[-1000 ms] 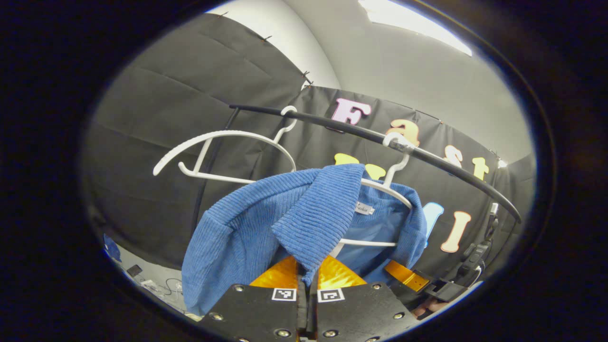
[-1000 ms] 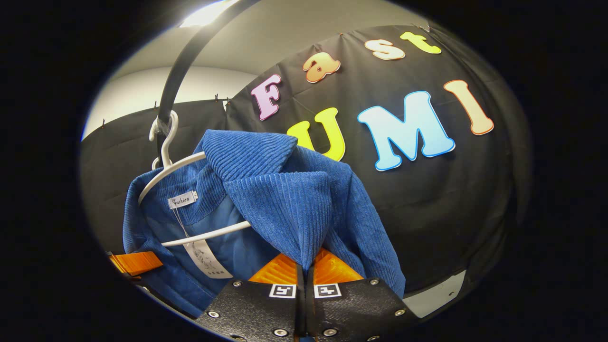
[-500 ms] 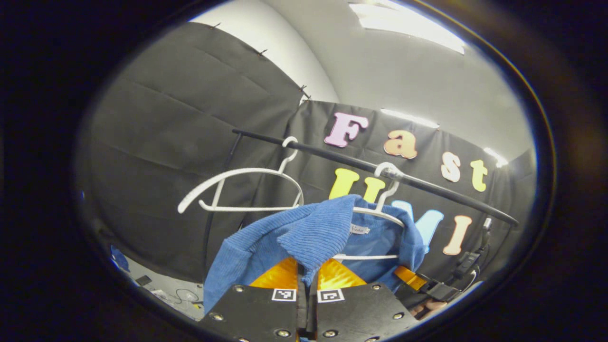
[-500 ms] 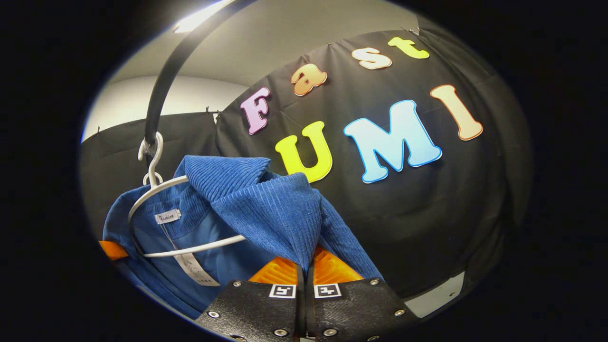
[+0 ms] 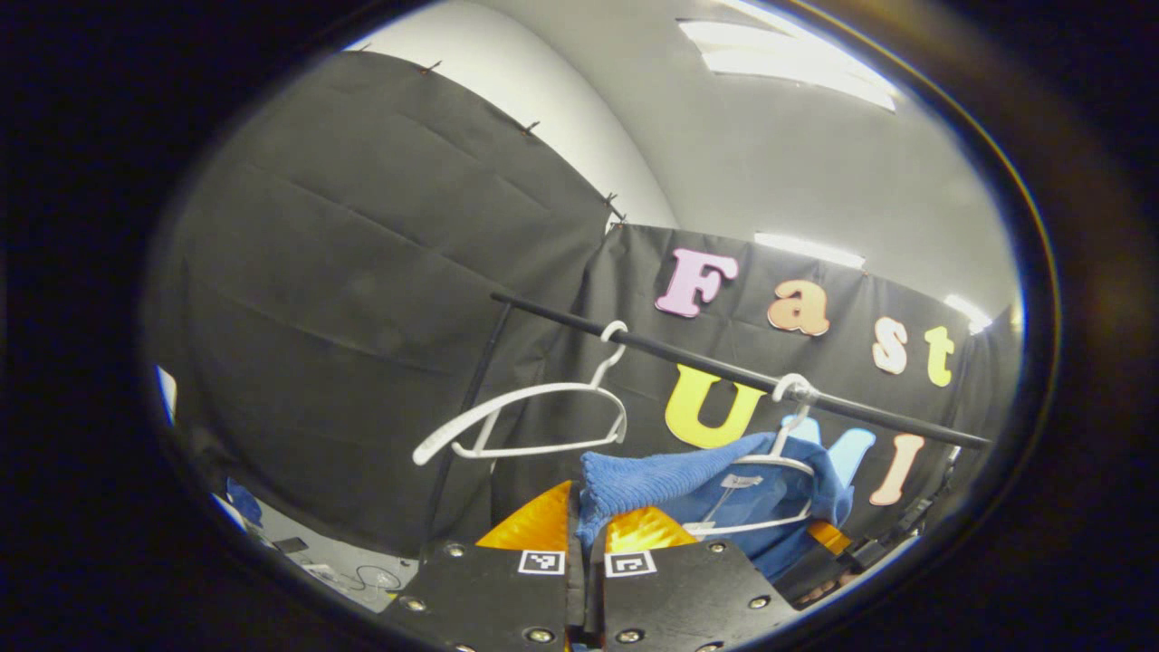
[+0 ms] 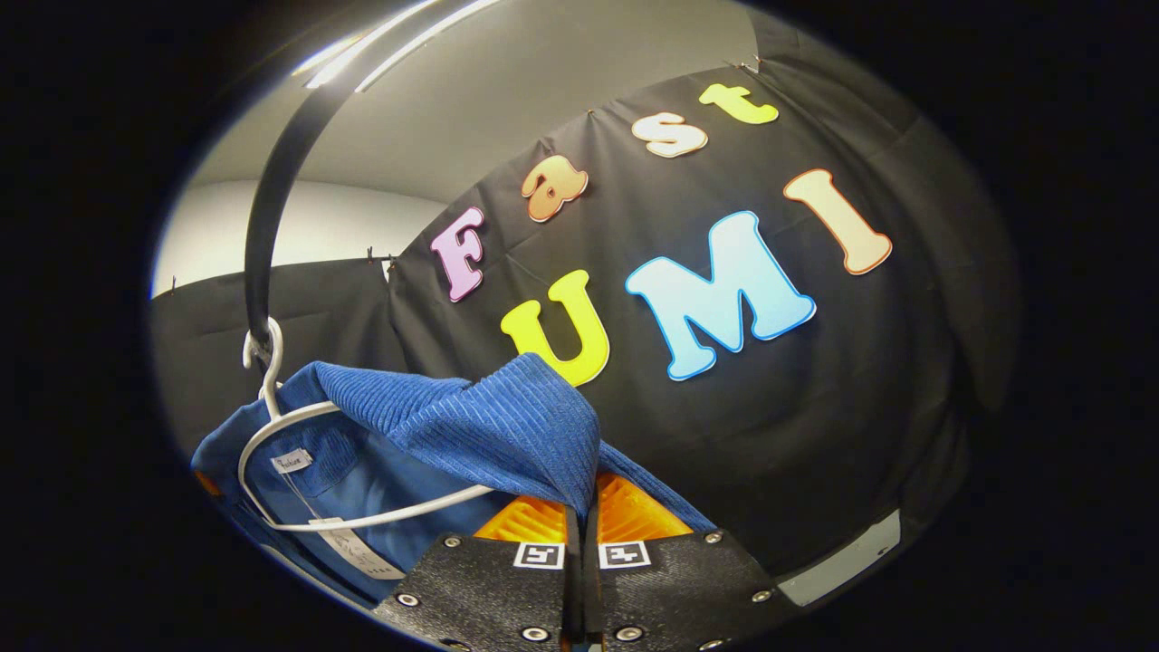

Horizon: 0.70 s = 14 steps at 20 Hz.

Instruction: Grasp the clothes on the hanger with both hands and then place them into the laundry hamper below.

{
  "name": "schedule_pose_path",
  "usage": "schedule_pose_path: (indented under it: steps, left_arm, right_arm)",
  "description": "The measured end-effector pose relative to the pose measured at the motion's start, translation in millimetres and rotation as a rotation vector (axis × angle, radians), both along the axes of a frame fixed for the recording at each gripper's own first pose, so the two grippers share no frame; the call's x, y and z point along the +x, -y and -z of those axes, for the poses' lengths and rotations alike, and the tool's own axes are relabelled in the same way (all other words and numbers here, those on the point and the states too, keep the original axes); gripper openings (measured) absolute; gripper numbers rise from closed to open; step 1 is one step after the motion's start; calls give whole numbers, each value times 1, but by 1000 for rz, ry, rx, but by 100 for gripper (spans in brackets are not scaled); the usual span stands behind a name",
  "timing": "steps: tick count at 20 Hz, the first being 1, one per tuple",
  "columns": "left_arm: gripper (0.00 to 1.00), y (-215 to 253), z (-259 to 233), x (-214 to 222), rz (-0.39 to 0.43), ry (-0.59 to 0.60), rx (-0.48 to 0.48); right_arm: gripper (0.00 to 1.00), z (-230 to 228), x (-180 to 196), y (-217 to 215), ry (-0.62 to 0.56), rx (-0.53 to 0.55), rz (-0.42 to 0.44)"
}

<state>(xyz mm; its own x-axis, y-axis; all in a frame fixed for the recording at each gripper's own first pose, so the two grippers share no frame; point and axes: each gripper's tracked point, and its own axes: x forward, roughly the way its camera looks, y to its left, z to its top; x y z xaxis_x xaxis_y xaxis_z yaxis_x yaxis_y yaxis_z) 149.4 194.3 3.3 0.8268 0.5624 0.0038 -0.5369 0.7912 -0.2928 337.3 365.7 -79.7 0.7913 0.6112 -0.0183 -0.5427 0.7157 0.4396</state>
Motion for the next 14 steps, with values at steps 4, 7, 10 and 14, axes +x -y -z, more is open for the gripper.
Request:
schedule_pose_path:
  steps: [4, 7, 10, 14]
  left_arm:
    - [5, -13, -14, -1, -14, -14, 71]
    - [1, -24, -16, 3, 2, -23, 79]
    - [0, -38, -21, 3, 7, -31, 66]
    - [1, -55, -48, 12, -22, -34, 139]
  right_arm:
    - [0, -6, 4, -1, 46, -6, 37]
    - [0, -6, 3, -5, 58, -5, 39]
    - [0, -10, -5, -8, 68, 1, 15]
    - [0, -10, -20, -16, 103, -24, -25]
